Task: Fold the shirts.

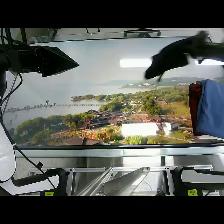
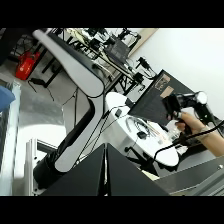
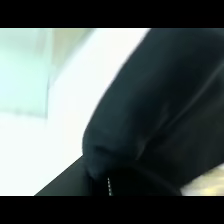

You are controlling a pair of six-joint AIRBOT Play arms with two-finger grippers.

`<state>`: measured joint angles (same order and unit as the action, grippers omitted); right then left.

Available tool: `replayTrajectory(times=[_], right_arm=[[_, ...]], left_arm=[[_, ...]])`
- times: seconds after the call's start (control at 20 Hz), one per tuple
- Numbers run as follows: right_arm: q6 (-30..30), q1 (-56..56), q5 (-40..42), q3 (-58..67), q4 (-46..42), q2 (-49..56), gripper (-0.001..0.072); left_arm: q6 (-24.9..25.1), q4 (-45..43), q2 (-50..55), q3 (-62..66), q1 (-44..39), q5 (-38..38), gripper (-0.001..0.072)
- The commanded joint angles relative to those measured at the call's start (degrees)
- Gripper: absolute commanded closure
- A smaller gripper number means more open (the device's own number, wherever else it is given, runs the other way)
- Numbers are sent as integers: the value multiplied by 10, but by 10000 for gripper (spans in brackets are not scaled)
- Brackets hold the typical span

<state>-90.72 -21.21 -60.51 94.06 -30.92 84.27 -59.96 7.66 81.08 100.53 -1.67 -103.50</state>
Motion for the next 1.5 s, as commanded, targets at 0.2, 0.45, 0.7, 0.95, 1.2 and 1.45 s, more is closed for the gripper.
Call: replayTrajectory(times=[0.2,0.45,0.7,0.95,1.2,1.45], right_arm=[[-170,-294,-207,-65,-385,-182,695],[-122,-373,-228,-308,-437,-204,694],[-66,-386,-164,-380,-482,-200,430],[-73,-386,-270,-310,-474,-200,8],[-115,-359,-276,-122,-293,-200,581],[-47,-204,-223,-104,-198,-226,694]], left_arm=[[6,-1,0,0,0,-6,691],[15,-1,0,0,-3,-9,690],[14,-2,0,0,-31,-11,691],[14,-2,0,0,-52,1,692],[-9,-45,-1,1,-20,59,703],[-65,-266,-34,-21,18,116,702]])
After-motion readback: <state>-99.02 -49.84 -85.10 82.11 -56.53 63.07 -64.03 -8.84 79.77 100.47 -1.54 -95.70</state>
